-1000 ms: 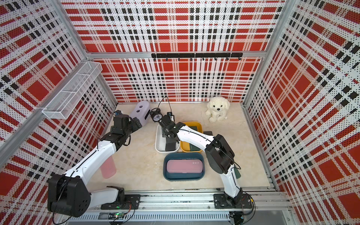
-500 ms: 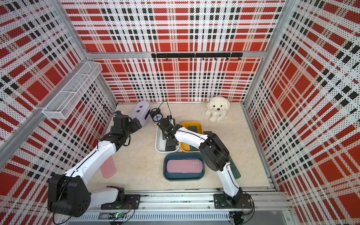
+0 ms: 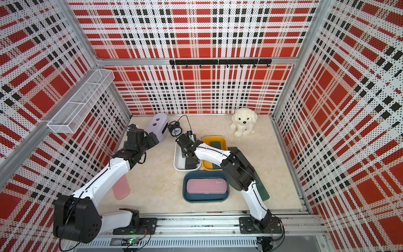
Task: Place the pencil cases by color into the storage box
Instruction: Place the pencil case at the storage box.
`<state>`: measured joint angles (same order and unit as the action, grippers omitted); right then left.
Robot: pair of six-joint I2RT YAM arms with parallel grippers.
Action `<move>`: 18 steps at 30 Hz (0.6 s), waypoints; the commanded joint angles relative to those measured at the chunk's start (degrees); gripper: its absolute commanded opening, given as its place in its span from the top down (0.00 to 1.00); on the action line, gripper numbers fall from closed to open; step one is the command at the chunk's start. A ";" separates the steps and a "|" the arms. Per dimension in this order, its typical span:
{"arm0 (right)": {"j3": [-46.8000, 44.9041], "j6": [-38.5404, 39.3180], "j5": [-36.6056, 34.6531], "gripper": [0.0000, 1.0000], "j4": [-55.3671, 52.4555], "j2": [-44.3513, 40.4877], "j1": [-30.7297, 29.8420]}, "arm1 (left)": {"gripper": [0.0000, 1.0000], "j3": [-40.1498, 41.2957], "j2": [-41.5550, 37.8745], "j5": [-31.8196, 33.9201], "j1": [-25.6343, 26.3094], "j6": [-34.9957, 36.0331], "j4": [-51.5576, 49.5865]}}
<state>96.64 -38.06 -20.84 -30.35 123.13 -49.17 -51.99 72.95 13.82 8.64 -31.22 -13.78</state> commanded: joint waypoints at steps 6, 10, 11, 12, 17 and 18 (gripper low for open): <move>3.34 1.06 -1.99 0.42 -0.63 0.33 -1.78 | 0.08 0.74 -0.55 -0.90 -0.56 0.68 0.77; 4.41 1.06 -1.13 0.42 -0.79 0.53 -2.24 | 0.08 0.66 -0.40 -0.90 -0.68 0.87 0.77; 4.64 0.94 -0.83 0.42 -0.70 0.70 -2.25 | 0.08 0.70 -0.40 -0.87 -0.67 0.99 0.77; 4.91 0.89 -0.54 0.42 -0.70 0.92 -2.33 | 0.08 0.74 -0.28 -0.88 -0.69 0.99 0.85; 6.14 0.62 0.67 0.42 -0.70 2.52 -2.59 | 0.08 0.81 0.08 -1.08 -0.74 1.04 0.86; 6.36 0.58 0.97 0.42 -0.72 2.87 -2.55 | 0.08 0.89 0.09 -1.07 -0.73 1.16 0.86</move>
<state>101.69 -37.19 -20.38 -31.31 123.92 -51.20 -51.99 72.97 13.34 8.56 -30.94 -13.74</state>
